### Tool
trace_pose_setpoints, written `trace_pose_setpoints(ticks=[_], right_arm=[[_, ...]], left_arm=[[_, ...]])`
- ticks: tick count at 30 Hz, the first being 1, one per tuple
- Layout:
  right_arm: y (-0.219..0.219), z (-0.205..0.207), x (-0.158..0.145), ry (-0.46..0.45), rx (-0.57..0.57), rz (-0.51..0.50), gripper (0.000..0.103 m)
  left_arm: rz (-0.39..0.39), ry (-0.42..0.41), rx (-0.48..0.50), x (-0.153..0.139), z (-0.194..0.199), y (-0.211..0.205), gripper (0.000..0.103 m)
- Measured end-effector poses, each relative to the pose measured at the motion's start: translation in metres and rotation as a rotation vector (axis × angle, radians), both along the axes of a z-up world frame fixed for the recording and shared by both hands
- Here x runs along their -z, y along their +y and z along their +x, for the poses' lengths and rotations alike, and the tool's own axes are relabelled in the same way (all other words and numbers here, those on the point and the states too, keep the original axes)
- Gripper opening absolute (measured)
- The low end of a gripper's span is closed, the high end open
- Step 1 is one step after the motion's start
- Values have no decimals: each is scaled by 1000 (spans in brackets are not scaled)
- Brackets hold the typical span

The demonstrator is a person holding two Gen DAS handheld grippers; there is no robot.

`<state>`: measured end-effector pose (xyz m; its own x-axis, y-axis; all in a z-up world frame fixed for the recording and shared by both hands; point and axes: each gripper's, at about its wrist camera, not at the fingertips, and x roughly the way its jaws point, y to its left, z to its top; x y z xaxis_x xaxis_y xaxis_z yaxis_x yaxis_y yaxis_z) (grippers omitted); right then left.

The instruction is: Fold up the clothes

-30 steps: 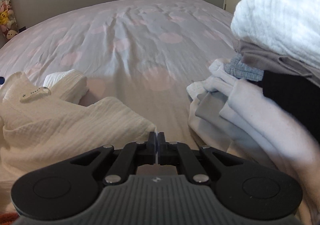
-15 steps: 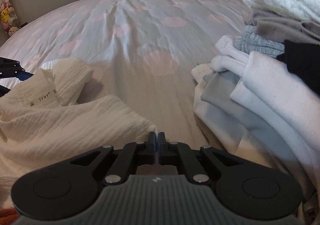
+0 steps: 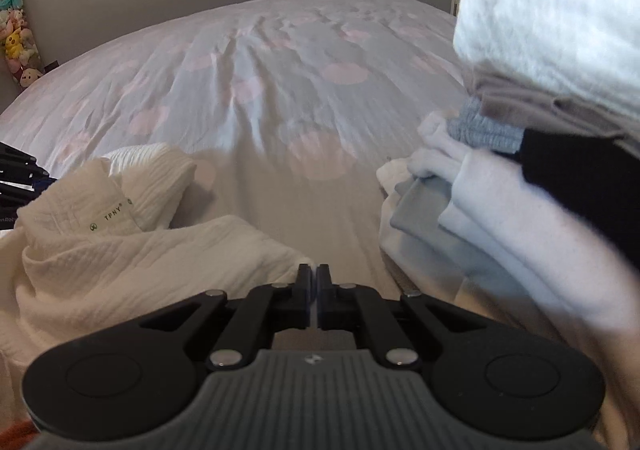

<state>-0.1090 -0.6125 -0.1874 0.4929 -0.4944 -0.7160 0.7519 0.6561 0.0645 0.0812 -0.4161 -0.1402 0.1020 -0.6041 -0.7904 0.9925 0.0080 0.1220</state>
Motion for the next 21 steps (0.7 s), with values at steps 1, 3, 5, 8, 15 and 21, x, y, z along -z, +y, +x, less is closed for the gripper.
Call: trace_pose_setpoints(ticks=[1,3,5,8,15,21], right_arm=[[1,-1,-7,-14,0,-16,3],[3,-3,-23,-50,1,-57,0],[4,-2,-41,-89,-7,-90,0],[6,3,-61,-132,-40,-106,0],[21,32,-73,-130,-234,18,21],[43,66,-75,-94,-377,107,34]], left_arm=[[-15,3,-44,-12,6,8,7],[-41,-3,-132,-36,18,25,6],[-75,-24,-204,-63,29,49,6],[-131,-83,-278,-104,32,87,6],[-193,-159,-360,-157,10,172,6],[-192,-137,-446,-148,-5,225,6]])
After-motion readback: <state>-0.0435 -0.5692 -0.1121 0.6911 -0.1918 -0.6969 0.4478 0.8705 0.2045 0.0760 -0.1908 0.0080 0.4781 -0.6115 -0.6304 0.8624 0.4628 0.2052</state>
